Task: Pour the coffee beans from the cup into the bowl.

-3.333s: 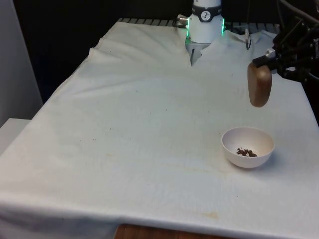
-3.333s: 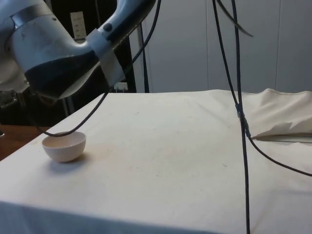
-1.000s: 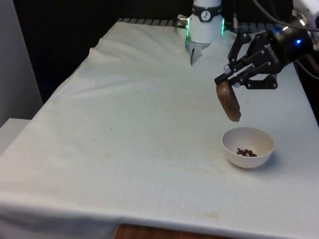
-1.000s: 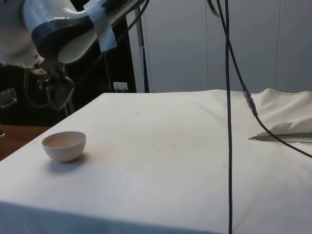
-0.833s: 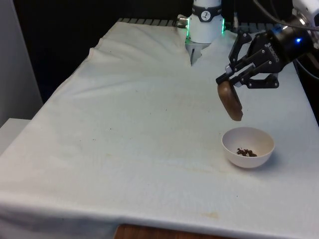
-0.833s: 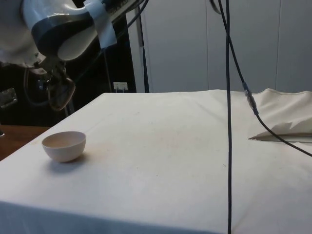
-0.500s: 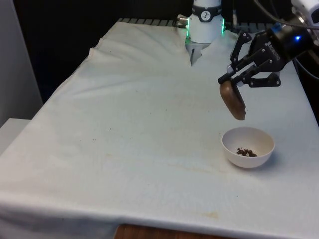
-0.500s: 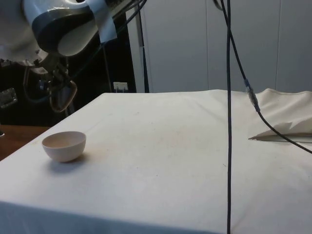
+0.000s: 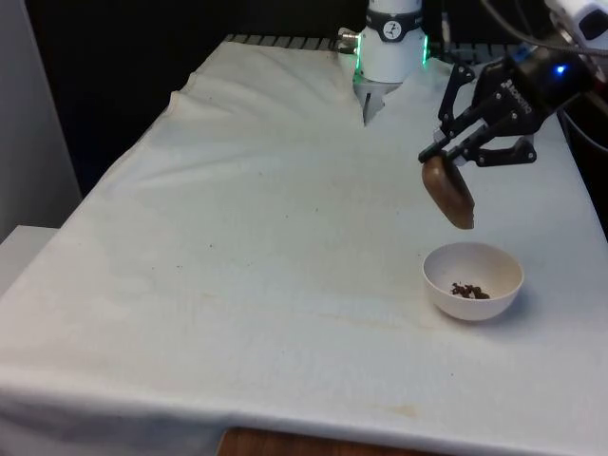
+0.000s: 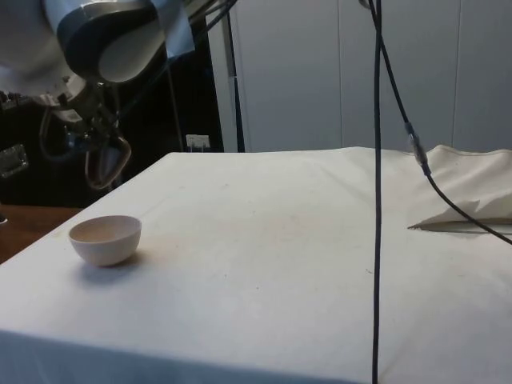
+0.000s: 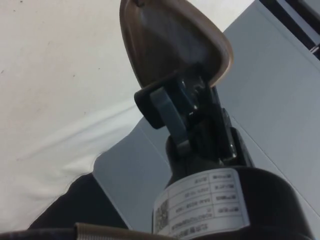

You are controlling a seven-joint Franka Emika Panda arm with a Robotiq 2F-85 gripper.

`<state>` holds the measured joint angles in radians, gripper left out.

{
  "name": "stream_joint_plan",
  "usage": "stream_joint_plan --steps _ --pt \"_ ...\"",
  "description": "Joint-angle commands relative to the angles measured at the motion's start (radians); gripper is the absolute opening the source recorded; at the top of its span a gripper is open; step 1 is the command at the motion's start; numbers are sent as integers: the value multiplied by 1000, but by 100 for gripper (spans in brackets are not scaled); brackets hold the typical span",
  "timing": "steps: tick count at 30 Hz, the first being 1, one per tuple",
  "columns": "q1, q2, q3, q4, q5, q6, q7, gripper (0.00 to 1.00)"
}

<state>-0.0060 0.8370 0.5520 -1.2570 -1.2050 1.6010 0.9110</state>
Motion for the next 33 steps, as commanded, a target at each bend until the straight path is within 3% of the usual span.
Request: stream_joint_plan --steps 1,3,4,5,13,14,15,23,24,25,27,32,33 --pt "-17 -18 11 -30 8 27 12 2" --pt "-22 -25 11 -43 14 31 18 2" --pt "-8 -8 -1 -14 9 8 7 2" --pt "-25 -29 11 -50 17 34 21 2" --pt "-54 -63 -4 -100 49 61 27 2" --pt "-36 -42 -15 -64 44 33 16 2" --pt "-56 -67 -7 -105 53 65 27 2" --pt "-71 -97 -48 -157 103 126 32 2" --pt "-54 -84 -59 -134 101 99 26 2" --pt "-72 -101 -53 -163 110 133 31 2" --pt "-75 -108 -65 -178 123 151 32 2" --pt "-78 -131 -106 -225 165 207 33 2" --pt "-64 -122 -111 -205 158 176 29 2"
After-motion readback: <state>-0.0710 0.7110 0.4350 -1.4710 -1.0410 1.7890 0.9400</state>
